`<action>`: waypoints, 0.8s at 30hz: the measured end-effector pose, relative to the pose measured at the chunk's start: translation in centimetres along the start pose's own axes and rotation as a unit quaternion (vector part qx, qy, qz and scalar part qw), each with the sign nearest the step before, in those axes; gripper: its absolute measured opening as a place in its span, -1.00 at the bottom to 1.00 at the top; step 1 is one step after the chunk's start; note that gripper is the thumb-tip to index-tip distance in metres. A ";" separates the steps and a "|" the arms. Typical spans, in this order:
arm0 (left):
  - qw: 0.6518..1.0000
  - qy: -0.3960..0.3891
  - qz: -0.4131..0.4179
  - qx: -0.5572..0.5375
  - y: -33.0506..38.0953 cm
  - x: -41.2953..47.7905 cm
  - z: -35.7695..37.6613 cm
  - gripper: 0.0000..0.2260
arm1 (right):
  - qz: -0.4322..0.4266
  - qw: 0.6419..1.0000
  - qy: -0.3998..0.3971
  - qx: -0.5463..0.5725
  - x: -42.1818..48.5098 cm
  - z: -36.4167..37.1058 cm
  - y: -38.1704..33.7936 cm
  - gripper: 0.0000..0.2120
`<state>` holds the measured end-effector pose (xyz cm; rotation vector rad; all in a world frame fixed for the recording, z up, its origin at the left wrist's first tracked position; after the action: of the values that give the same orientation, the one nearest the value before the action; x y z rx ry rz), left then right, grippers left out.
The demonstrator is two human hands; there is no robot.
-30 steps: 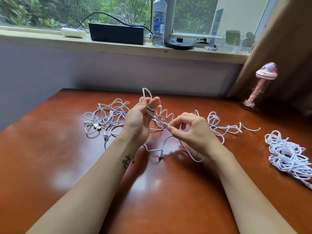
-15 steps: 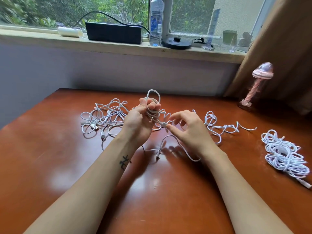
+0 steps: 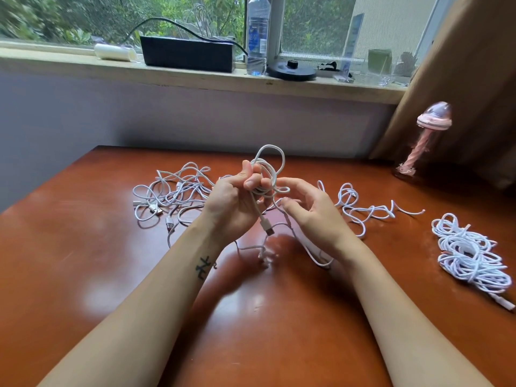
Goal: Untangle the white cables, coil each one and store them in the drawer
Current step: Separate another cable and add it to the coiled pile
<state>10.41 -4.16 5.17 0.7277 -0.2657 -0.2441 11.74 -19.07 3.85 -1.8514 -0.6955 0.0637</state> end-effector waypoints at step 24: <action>0.965 0.125 0.184 0.136 1.5 1.2 -2.4 -0.79 | 0.092 0.987 0.086 0.096 0.1 -1.4 0.6 -0.78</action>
<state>12.45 -1.96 4.62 0.9558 -0.1906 0.2423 12.55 -20.33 3.92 -1.7078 -0.3838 0.0858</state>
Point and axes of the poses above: each hand's wrist, its own x-axis towards the middle knuckle, its own z-axis out of the palm, y = z × x, the point moved 4 cm from there along x, towards the middle knuckle, and after that the axes turned 12 degrees about -y, right-handed, at the moved point
